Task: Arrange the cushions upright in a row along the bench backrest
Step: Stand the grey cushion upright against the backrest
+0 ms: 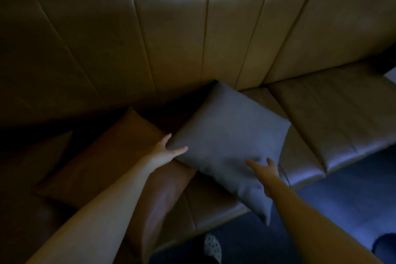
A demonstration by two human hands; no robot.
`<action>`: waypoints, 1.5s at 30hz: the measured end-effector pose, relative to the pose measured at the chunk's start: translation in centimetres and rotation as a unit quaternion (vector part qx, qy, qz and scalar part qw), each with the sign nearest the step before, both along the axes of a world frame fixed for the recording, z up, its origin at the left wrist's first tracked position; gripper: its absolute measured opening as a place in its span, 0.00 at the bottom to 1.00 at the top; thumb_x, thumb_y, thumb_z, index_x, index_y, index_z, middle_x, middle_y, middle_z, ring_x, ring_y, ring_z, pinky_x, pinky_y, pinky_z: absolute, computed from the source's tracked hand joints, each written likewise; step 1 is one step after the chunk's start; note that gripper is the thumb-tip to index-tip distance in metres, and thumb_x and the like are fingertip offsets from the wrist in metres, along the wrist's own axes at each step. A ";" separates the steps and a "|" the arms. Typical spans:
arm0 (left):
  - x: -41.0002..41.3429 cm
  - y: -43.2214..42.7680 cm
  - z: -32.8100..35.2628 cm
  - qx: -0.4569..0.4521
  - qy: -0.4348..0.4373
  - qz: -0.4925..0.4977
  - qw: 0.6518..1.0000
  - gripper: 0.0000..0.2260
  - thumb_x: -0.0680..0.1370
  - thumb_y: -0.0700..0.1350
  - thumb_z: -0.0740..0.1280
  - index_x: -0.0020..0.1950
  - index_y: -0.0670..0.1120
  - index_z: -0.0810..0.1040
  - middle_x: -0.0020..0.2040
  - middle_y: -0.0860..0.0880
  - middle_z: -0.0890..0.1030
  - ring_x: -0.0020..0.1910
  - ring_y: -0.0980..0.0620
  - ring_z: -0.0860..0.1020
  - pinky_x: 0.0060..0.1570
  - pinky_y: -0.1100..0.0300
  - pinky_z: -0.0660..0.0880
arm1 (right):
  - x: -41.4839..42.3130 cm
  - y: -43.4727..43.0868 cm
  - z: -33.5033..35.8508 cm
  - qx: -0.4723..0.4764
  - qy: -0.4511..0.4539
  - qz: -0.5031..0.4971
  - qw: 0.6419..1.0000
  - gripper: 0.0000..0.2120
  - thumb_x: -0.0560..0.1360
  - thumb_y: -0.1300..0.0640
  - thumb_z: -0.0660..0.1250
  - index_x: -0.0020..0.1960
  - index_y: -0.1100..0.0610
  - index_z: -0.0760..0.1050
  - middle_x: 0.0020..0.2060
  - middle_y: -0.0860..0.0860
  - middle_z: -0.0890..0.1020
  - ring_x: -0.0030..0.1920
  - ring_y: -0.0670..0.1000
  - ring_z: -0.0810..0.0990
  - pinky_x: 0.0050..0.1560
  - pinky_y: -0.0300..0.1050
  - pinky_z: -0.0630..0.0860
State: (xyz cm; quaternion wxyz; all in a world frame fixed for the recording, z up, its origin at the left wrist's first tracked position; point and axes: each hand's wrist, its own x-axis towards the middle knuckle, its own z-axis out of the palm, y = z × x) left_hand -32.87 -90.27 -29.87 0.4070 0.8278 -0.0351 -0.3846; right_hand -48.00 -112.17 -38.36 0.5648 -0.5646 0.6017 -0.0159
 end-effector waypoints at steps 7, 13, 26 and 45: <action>2.8 -4.1 -8.5 0.048 0.033 0.023 0.998 0.54 0.57 0.51 0.82 0.77 0.53 0.57 0.76 0.46 0.65 0.73 0.43 0.65 0.70 0.46 0.65 | -1.2 -6.2 -3.9 0.064 0.001 -0.035 0.997 0.47 0.63 0.49 0.79 0.75 0.57 0.60 0.71 0.59 0.69 0.70 0.64 0.68 0.68 0.66 0.67; 4.3 -6.3 -11.6 0.103 0.016 0.053 0.993 0.59 0.42 0.54 0.84 0.71 0.44 0.67 0.69 0.45 0.73 0.68 0.42 0.71 0.67 0.47 0.69 | -2.2 -8.0 -8.4 0.144 -0.065 -0.081 0.984 0.66 0.43 0.39 0.83 0.75 0.56 0.61 0.72 0.57 0.70 0.71 0.64 0.68 0.70 0.65 0.64; 3.8 -11.3 -8.7 -0.040 -0.043 0.059 0.997 0.29 0.60 0.35 0.81 0.54 0.51 0.72 0.47 0.56 0.76 0.52 0.54 0.74 0.52 0.60 0.69 | -2.4 -11.1 -2.5 0.113 -0.048 -0.167 0.978 0.46 0.57 0.48 0.82 0.67 0.67 0.69 0.66 0.62 0.74 0.66 0.65 0.73 0.68 0.62 0.68; 2.9 -15.9 -17.0 0.197 -0.131 -0.065 0.969 0.37 0.77 0.55 0.64 0.78 0.60 0.43 0.80 0.47 0.43 0.77 0.35 0.45 0.73 0.36 0.50 | -2.9 -12.8 -8.2 0.070 -0.033 -0.136 0.988 0.44 0.64 0.52 0.79 0.74 0.58 0.62 0.70 0.59 0.71 0.69 0.64 0.69 0.70 0.64 0.66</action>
